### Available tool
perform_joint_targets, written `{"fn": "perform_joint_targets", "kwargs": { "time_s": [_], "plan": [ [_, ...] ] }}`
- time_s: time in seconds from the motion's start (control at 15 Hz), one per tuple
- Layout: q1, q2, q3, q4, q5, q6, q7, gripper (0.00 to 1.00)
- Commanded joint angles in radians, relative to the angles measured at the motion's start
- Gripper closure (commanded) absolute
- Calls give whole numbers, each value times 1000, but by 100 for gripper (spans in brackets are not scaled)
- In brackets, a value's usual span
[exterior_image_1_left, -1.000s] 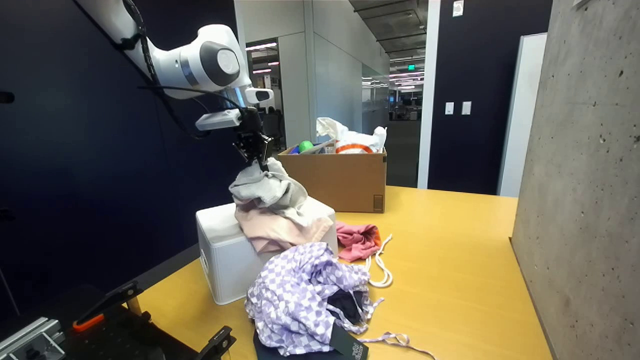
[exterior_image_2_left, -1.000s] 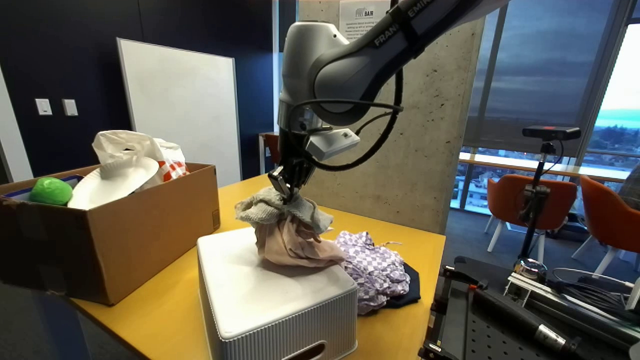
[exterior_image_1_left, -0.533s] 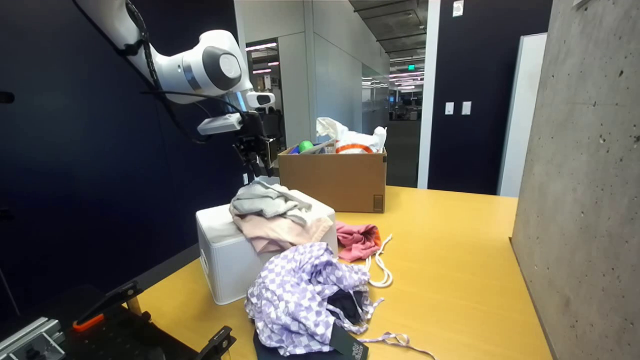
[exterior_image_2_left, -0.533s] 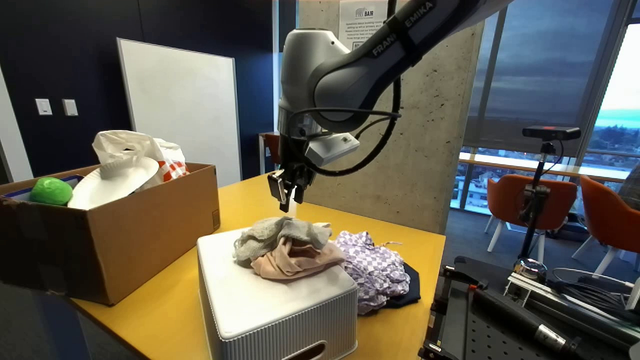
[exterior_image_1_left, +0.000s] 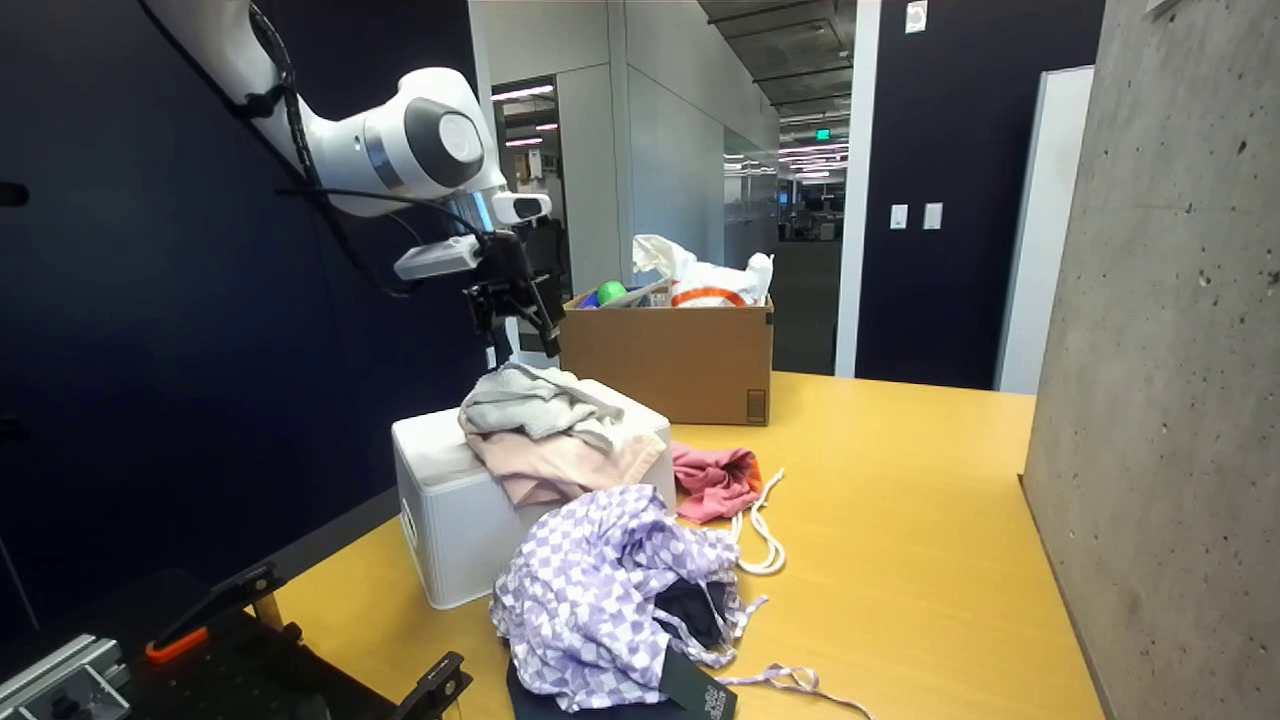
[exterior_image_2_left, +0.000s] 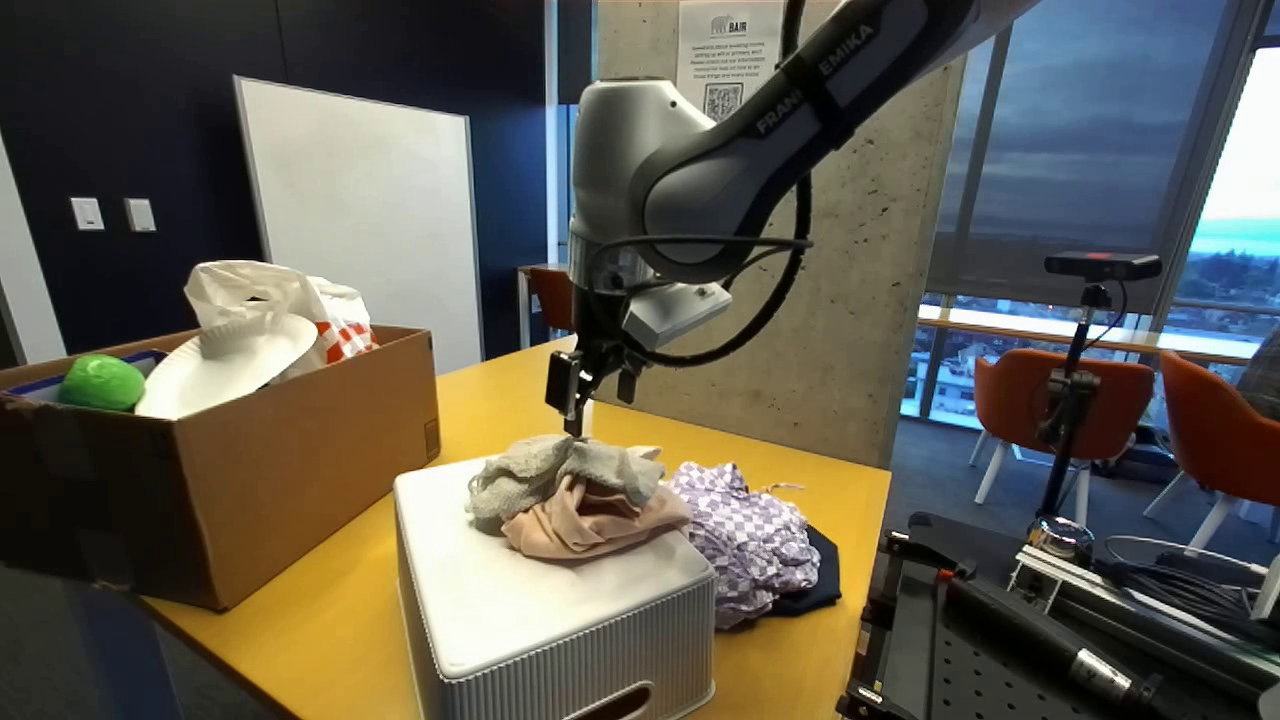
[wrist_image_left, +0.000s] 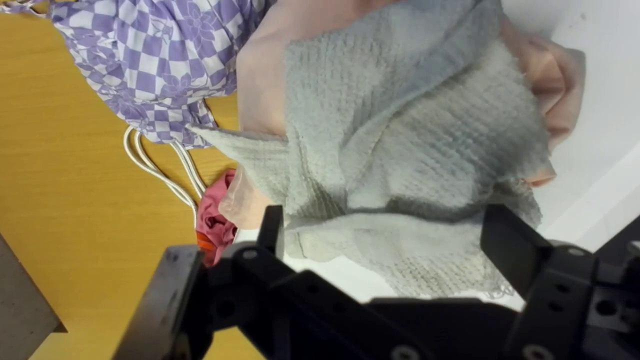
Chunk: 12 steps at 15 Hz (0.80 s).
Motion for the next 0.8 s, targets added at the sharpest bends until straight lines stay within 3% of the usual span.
{"fn": "perform_joint_targets", "kwargs": {
  "time_s": [0.0,0.27,0.33,0.47,0.73],
  "plan": [
    [11,51,3,15,-3,36,-9,0],
    [8,71,1,-1,13,71,-15,0],
    [9,72,1,-4,15,77,-16,25],
    [10,71,1,-9,16,84,-17,34],
    [14,64,-1,-17,13,92,-12,66]
  ]
}}
